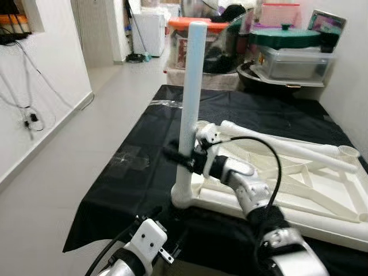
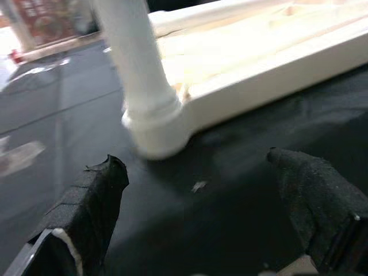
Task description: Building children table
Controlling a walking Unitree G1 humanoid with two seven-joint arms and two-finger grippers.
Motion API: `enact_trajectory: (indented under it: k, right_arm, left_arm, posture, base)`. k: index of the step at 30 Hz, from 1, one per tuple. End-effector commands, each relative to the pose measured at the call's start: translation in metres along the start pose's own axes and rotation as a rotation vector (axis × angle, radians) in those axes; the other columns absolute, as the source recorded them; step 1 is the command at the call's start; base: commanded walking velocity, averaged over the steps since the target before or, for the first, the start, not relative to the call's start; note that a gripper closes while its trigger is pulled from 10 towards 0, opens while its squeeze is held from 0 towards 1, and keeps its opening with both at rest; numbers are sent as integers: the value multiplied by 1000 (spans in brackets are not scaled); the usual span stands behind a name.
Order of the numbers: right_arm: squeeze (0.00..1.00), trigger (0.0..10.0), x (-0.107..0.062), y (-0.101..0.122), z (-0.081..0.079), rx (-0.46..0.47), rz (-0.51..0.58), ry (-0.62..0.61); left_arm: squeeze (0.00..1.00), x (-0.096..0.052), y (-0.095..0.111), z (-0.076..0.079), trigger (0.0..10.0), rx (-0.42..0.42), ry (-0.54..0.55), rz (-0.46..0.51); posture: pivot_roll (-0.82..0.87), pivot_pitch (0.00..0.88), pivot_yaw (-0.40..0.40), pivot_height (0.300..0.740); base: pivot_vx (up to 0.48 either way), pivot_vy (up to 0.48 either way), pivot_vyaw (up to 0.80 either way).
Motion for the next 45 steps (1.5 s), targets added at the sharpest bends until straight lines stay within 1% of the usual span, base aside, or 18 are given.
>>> enact_trajectory:
  k: [1, 4, 15, 16, 20, 21, 23, 24, 25, 27, 29, 30, 31, 33, 35, 38, 40, 45]
  right_arm:
    - [0, 0, -28, -17, 42, 30, 7, -435]
    - [0, 0, -41, -19, 49, 37, 26, -612]
    - [0, 0, -48, -18, 41, 116, 82, -790]
    - [0, 10000, -42, -17, 37, 139, 90, -777]
    - [0, 10000, -42, -17, 37, 139, 90, -777]
    - [1000, 10000, -33, -14, 28, 150, 112, -712]
    - [1000, 10000, -33, -14, 28, 150, 112, -712]
    - [0, 10000, -20, -13, 19, 213, 124, -534]
    - [0, 10000, -13, -8, 12, 207, 121, -336]
    - [0, 10000, -13, -8, 12, 207, 121, -336]
    - [0, 10000, -13, -5, 6, 161, 35, 18]
    - [0, 10000, -13, -5, 6, 161, 35, 18]
    - [0, 10000, -18, -5, 5, 123, -21, 152]
    - [0, 10000, -18, -5, 5, 123, -21, 152]
    - [0, 10000, -23, -6, 5, 112, -68, 250]
    - [0, 10000, -39, -8, -5, 59, -237, 569]
    - [0, 10000, -39, -8, -5, 59, -237, 569]
    - [0, 10000, -44, -5, -16, 88, -304, 777]
  left_arm:
    - [0, -1, 2, -1, 10000, -4, -7, 9]
    - [0, 0, 2, -1, 10000, -4, -9, 9]
    - [0, 0, 3, -1, 10000, -3, -5, 10]
    - [0, 0, 3, -1, 10000, -4, -3, 11]
    - [0, 0, 3, -1, 10000, -4, -3, 11]
    - [0, 1, 3, -1, 10000, -5, -2, 11]
    - [0, 1, 3, -1, 10000, -5, -2, 11]
    - [0, 1, 3, -1, 10000, -6, 1, 12]
    - [0, 1, 3, -1, 10000, -7, 2, 13]
    - [0, 1, 3, -1, 10000, -7, 2, 13]
    - [0, 2, 3, -2, 10000, -7, 2, 14]
    - [0, 2, 3, -2, 10000, -7, 2, 14]
    - [0, 2, 3, -2, 10000, -6, 0, 15]
    - [0, 2, 3, -2, 10000, -6, 0, 15]
    - [0, 2, 3, -2, 10000, -5, 0, 15]
    - [0, 2, 4, -3, 10000, -2, 4, 15]
    - [0, 2, 4, -3, 10000, -2, 4, 15]
    - [0, 1, 4, -2, 10000, 0, 7, 14]
  posture:
    - [95, 0, -57, 740]
    - [96, 0, -58, 740]
    - [100, 0, -61, 740]
    - [96, 0, -65, 740]
    - [96, 0, -65, 740]
    - [96, 0, -67, 740]
    - [96, 0, -67, 740]
    - [94, 0, -68, 740]
    - [93, 0, -66, 740]
    - [93, 0, -66, 740]
    - [91, 0, -63, 740]
    - [91, 0, -63, 740]
    - [96, 0, -65, 740]
    - [96, 0, -65, 740]
    - [96, 0, -66, 740]
    - [102, 0, -68, 740]
    - [102, 0, -68, 740]
    - [112, 0, -72, 740]
  base:
    - [0, 0, 0]
    - [0, 0, 0]
    - [0, 0, 0]
    - [0, 0, 0]
    - [0, 0, 0]
    - [0, 0, 0]
    - [0, 0, 0]
    - [0, 0, 0]
    - [0, 0, 0]
    - [0, 0, 0]
    - [0, 0, 0]
    - [0, 0, 0]
    - [0, 0, 0]
    - [0, 0, 0]
    - [0, 0, 0]
    - [0, 0, 0]
    - [0, 0, 0]
    - [0, 0, 0]
Point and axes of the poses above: a point about 5 cm out from each wrist's last joint towards the gripper, its own x axis pointing out of the wrist towards the gripper, its own y axis along the axis of the wrist's last joint, z = x × y, the point moved 3 cm from there along x, pointing out of the wrist towards the gripper, and after that the axes turned 5 degrees about x, right-handed, at the moved point
